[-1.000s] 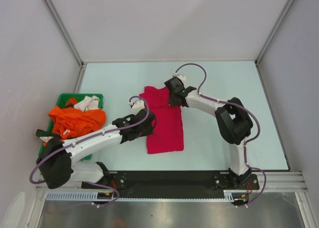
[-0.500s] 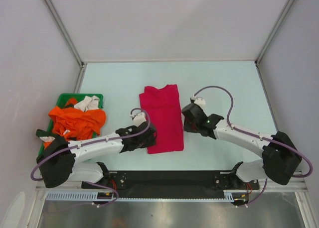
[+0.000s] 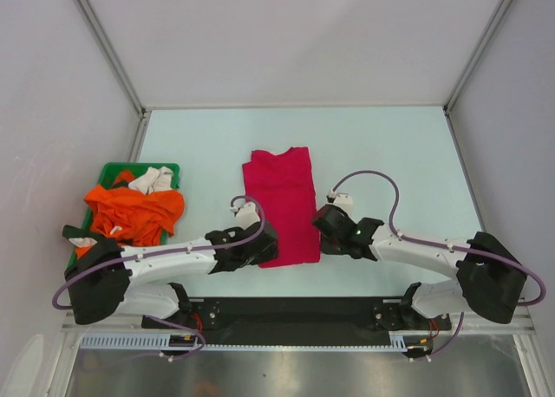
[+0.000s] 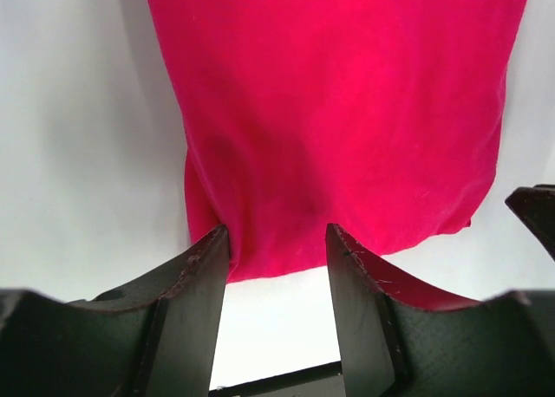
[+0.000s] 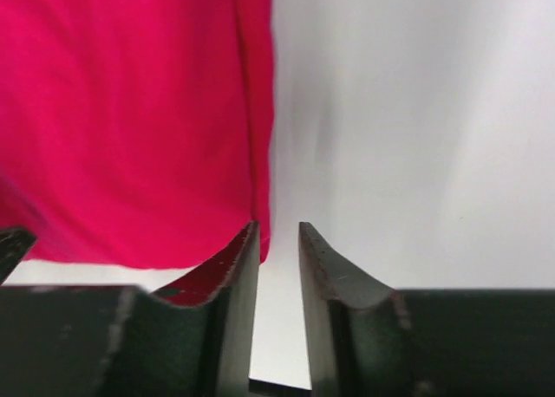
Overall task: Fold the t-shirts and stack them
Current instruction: Grab one side of the 2/3 rectangular tshirt with both arms
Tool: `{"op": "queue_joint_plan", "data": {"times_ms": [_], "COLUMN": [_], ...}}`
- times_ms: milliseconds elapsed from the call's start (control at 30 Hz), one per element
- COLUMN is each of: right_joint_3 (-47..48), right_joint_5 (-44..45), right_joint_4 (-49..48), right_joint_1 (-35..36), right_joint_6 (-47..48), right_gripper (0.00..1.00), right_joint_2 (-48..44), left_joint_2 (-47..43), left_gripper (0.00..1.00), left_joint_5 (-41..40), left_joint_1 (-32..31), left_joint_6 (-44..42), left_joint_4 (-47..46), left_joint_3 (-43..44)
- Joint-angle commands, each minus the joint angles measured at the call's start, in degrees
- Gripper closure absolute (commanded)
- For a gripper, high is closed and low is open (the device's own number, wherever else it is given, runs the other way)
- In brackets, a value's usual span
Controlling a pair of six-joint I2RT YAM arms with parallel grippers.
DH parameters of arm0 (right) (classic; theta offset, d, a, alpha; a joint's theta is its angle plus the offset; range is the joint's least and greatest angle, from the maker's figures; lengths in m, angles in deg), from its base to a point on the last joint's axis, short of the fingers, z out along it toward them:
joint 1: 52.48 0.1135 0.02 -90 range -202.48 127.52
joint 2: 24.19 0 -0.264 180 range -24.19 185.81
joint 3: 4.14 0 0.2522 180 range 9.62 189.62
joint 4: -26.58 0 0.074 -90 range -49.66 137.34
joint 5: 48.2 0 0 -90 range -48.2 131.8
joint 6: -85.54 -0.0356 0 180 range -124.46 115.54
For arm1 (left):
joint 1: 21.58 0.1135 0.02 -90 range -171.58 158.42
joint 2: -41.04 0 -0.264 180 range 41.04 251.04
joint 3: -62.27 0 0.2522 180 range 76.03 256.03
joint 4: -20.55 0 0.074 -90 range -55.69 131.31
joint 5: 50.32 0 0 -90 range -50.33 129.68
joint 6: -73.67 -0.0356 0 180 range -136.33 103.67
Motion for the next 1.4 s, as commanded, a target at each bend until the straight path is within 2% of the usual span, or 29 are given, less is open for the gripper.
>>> {"op": "queue_joint_plan", "data": {"times_ms": [0,133,533,1367], "right_joint_3": [0.52,-0.88,-5.46,-2.3], "right_joint_5": [1.05,0.61,0.26,0.52], "right_joint_4": [1.41,3.09,-1.83,-6.93], "right_joint_1": [1.55,2.6,5.24,6.65], "right_joint_6": [-2.35,-3.49,-5.08,-3.41], "right_gripper": [0.66,0.61,0.62,0.57], "right_joint_2": [-3.8,-6.61,-4.07,3.4], "left_joint_2": [0.0,1.05,2.99,0.96], "left_gripper": [0.46,0.45,0.39,0.35], "left_joint_5": [-1.86,-2.3,-1.77,-3.09], "left_joint_1": [-1.14,-1.93,-4.48,-5.45], "left_joint_6": [3.15,4.03,7.19,9.39], "left_joint_4": [-0.46,0.6,3.06,6.49], "left_joint_3": [1.47,2.52,3.49,2.26]}}
